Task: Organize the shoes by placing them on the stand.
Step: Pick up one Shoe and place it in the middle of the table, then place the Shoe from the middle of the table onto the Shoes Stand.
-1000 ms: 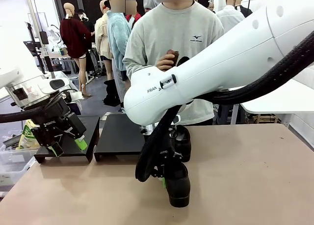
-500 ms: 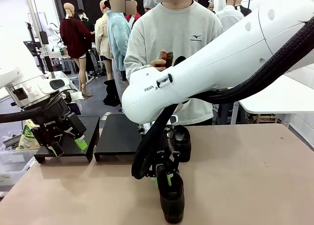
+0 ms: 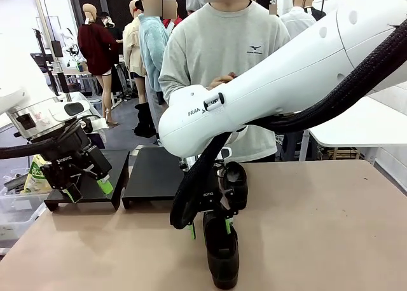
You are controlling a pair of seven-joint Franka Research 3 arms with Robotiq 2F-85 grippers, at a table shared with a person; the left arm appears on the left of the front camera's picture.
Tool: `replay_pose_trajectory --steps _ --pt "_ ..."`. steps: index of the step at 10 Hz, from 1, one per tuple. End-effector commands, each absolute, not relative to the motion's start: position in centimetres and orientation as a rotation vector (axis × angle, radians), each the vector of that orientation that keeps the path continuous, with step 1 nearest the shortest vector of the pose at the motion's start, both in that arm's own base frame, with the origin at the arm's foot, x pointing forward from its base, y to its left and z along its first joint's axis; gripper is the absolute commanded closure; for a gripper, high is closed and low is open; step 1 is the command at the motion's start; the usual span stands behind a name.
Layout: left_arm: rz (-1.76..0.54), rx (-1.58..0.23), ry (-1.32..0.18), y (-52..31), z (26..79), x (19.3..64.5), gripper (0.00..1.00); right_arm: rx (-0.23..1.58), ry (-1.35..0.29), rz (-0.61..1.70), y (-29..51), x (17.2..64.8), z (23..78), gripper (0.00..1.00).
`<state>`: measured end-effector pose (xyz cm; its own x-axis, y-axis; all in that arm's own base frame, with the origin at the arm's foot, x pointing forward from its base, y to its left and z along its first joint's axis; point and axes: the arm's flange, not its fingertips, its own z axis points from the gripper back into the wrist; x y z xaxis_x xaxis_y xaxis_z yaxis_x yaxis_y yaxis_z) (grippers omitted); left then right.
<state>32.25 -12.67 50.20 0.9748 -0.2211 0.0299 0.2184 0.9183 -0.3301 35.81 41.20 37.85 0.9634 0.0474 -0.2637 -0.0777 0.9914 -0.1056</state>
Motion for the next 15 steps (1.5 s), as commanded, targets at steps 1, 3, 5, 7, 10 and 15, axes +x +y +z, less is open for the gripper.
replay_pose_trajectory --steps 1,3,5,7,10,15 --pt "-0.216 -0.335 0.013 -12.7 50.3 32.2 0.0 -0.103 0.249 0.012 41.1 34.9 38.3 0.0" --pt "-0.216 -0.335 0.013 -12.7 50.3 32.2 0.0 -0.094 0.301 -0.017 41.1 34.8 38.5 0.0" --pt "-0.216 -0.335 0.013 -12.7 50.3 32.2 0.0 -0.113 0.254 0.047 41.2 35.7 38.4 0.0" --pt "-0.216 -0.335 0.013 -12.7 50.3 32.2 0.0 -0.113 0.254 0.047 41.2 35.7 38.4 0.0" --pt "-0.216 -0.335 0.013 -12.7 50.3 32.2 0.0 -0.106 0.224 0.027 38.4 34.4 42.5 0.0" --pt "-0.216 -0.335 0.013 -12.7 50.3 32.2 0.0 -0.179 0.29 0.134 22.7 35.5 44.8 0.0"
